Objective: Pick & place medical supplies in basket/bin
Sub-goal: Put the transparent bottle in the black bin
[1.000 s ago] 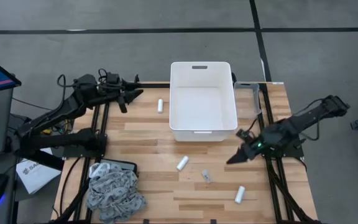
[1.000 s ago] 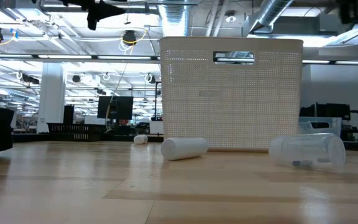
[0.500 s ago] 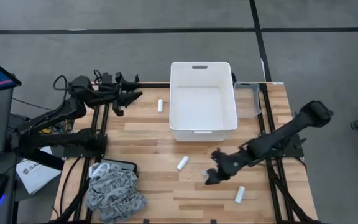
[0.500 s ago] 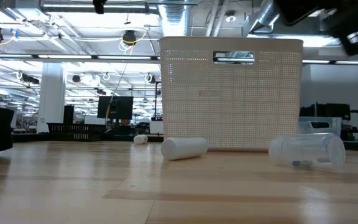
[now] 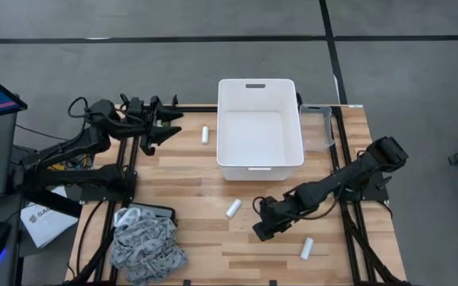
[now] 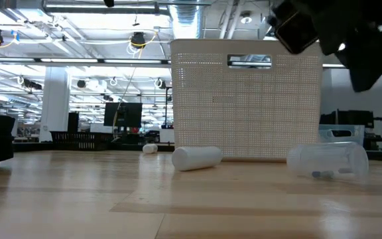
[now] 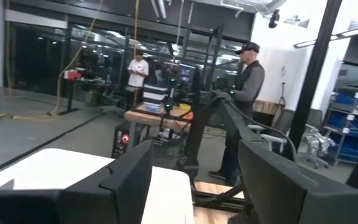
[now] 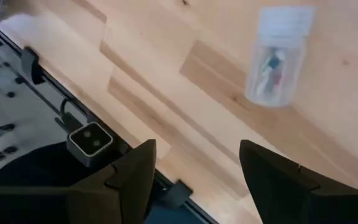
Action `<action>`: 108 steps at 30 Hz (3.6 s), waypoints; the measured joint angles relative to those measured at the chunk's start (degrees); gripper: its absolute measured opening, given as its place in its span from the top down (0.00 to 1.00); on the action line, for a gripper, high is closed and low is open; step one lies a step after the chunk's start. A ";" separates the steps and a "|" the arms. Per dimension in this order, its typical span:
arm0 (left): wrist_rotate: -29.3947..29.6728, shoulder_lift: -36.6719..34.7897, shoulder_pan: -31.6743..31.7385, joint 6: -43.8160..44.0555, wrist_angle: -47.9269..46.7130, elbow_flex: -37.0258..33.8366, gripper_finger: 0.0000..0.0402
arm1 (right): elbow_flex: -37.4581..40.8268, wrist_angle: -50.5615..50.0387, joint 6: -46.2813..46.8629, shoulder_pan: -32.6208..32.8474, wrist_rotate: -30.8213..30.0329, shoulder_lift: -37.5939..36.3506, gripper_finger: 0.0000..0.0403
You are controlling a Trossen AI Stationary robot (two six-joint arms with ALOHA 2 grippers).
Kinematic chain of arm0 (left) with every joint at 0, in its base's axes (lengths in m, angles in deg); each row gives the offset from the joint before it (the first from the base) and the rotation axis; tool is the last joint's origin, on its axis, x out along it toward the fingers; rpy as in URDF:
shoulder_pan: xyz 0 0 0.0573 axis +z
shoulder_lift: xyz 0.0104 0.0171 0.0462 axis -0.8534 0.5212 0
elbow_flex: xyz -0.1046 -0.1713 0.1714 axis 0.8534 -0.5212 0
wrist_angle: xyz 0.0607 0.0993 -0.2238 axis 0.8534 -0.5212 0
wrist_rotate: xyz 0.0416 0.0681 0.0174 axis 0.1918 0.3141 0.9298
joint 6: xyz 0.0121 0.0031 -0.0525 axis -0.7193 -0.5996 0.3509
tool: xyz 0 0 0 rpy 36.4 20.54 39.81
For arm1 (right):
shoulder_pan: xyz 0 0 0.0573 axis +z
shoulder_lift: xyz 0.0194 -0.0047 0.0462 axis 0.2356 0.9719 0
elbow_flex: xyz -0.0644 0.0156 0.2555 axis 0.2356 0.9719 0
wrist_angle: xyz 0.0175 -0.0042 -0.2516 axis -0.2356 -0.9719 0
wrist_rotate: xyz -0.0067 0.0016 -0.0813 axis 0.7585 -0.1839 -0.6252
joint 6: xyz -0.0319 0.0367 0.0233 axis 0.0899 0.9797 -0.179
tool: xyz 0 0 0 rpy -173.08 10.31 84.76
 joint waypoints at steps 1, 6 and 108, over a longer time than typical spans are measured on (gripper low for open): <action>-0.51 0.00 0.00 0.02 -0.04 0.00 0.44 | -0.32 -0.82 -0.06 0.02 -0.09 0.00 0.43; -2.29 0.02 -0.02 -0.51 0.25 0.00 0.45 | -0.23 -8.25 -5.08 -1.27 -0.29 0.44 0.43; 16.36 20.42 -49.63 -22.20 -46.49 9.11 0.47 | -0.17 12.67 -9.77 1.49 -6.93 -8.70 0.71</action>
